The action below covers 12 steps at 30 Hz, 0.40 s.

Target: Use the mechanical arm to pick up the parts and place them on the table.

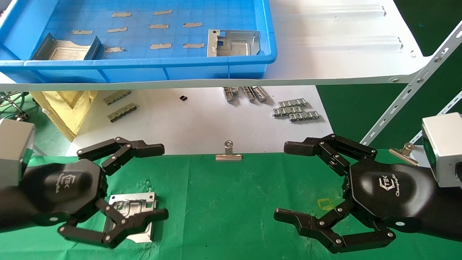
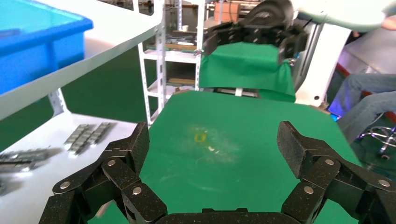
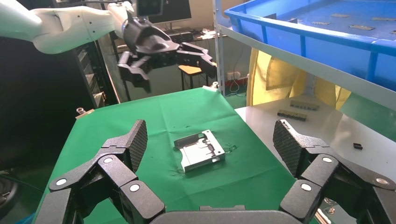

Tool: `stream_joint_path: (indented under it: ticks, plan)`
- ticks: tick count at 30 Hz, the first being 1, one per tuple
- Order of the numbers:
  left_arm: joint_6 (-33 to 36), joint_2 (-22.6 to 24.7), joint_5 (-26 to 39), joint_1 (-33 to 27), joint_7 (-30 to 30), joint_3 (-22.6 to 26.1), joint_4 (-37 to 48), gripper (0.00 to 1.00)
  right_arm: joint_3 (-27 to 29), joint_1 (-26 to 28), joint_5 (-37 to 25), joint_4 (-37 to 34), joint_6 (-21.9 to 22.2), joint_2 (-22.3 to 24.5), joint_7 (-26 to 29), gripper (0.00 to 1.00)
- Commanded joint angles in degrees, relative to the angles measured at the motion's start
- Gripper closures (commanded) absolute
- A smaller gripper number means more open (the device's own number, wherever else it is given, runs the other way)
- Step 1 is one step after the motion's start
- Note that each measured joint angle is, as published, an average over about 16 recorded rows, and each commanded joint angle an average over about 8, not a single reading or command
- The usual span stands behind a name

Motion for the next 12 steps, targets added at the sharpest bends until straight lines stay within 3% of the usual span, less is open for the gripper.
stream_joint_path:
  ticks: [1, 12]
  plan:
    - [-0.2, -0.2, 0.0, 0.9, -1.3, -1.2, -2.1, 0.00, 0.0, 0.0, 0.0, 0.0, 0.0, 0.0, 0.0, 0.00]
    - [-0.9, -1.2, 0.2, 4.5, -6.3, -5.9, -10.4, 0.00, 0.0, 0.0, 0.0, 0.0, 0.0, 0.0, 0.0, 0.00]
